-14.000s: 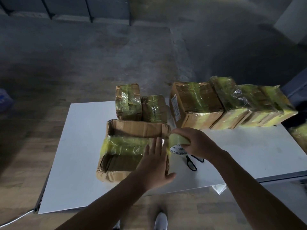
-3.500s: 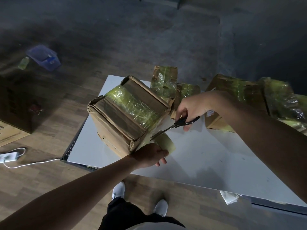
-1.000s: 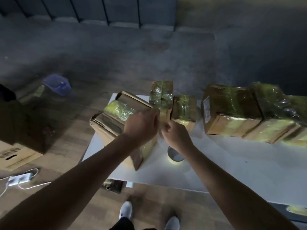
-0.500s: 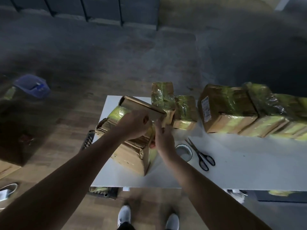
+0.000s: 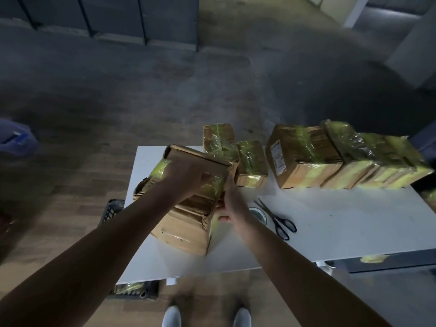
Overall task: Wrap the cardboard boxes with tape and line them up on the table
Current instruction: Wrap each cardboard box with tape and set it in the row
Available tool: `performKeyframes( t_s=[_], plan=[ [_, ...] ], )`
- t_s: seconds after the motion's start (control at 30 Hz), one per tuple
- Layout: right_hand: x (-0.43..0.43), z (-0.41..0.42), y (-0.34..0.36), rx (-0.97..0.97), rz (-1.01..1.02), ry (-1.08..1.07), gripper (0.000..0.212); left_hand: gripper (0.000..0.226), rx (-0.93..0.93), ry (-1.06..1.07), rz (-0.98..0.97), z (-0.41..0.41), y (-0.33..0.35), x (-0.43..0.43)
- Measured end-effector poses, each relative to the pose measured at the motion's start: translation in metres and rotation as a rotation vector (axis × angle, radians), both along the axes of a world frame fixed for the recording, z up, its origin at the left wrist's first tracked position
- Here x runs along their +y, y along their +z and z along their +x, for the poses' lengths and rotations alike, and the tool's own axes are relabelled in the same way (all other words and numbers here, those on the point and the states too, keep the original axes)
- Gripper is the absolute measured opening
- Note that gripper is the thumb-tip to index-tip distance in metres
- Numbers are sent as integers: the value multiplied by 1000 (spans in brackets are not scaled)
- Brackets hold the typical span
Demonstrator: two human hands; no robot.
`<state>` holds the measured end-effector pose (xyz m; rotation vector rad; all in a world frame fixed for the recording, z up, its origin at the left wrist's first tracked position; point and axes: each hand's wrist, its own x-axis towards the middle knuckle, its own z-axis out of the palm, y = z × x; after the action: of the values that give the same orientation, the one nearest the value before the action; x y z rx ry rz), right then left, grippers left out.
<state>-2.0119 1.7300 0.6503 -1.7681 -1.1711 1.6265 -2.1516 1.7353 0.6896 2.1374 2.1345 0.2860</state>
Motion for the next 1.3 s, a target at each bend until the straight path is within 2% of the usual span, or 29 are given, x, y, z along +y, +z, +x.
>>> performKeyframes(
  t_s=[0.07,0.13,0.2,0.27,0.3,0.33,0.4,0.43,0.5,0.57,0.6,0.63,0.7,0.77,0.83,0.9,0.97,1.03,1.07,1.13,1.17,1.23,1.3],
  plan=[
    [5,5,7,-96,92,54,63,37,11,-44,23,0,2,0],
    [10,6,16,-141,91,138,66,32,-83,-95,1,-1,2,-1],
    [13,5,23,-127,30,200,75,27,-171,-54,-29,-11,4,-5],
    [18,7,28,-136,49,216,72,22,-231,49,49,-31,3,-7],
    [20,9,31,-144,67,205,68,25,-252,123,82,-45,1,-8],
    [23,11,33,-148,70,193,65,38,-269,213,75,-58,-2,-9],
    [26,16,38,-146,33,189,56,72,-401,351,-107,-73,-5,-13],
    [28,17,40,-152,10,198,52,74,-506,370,-216,-75,-7,-13],
    [32,12,42,-187,-6,199,45,48,-738,350,-313,-71,-14,-13],
    [36,3,42,-249,46,204,41,43,-875,396,-271,-66,-13,-15],
    [38,-1,39,-250,74,198,45,43,-886,420,-244,-64,-11,-15],
    [38,-4,37,-223,95,188,55,42,-840,429,-203,-61,-9,-16],
    [34,-5,26,-90,59,160,74,40,-617,410,-103,-57,-2,-15],
    [30,-4,12,-26,25,132,75,38,-451,404,1,-52,7,-15],
    [27,-3,-5,-115,28,152,73,34,-503,372,31,-46,11,-18],
    [26,-1,-17,-242,4,186,67,34,-550,247,15,-35,3,-26],
    [28,-4,-20,-261,-6,178,53,33,-456,114,-38,-25,-15,-37],
    [32,-5,-19,-170,-11,88,45,47,-268,3,-143,-18,-35,-41],
    [35,-4,-17,-99,-9,40,45,52,-231,-47,-168,-14,-43,-41],
    [33,-1,-10,110,-67,-2,52,57,-222,-124,-203,-3,-57,-39],
    [31,1,-6,134,-100,13,61,59,-195,-164,-230,3,-64,-38],
    [33,1,-4,-54,-78,96,69,61,-95,-226,-286,15,-78,-38],
    [33,0,-14,-251,37,150,59,60,-60,-245,-289,19,-86,-37]
  ],
)
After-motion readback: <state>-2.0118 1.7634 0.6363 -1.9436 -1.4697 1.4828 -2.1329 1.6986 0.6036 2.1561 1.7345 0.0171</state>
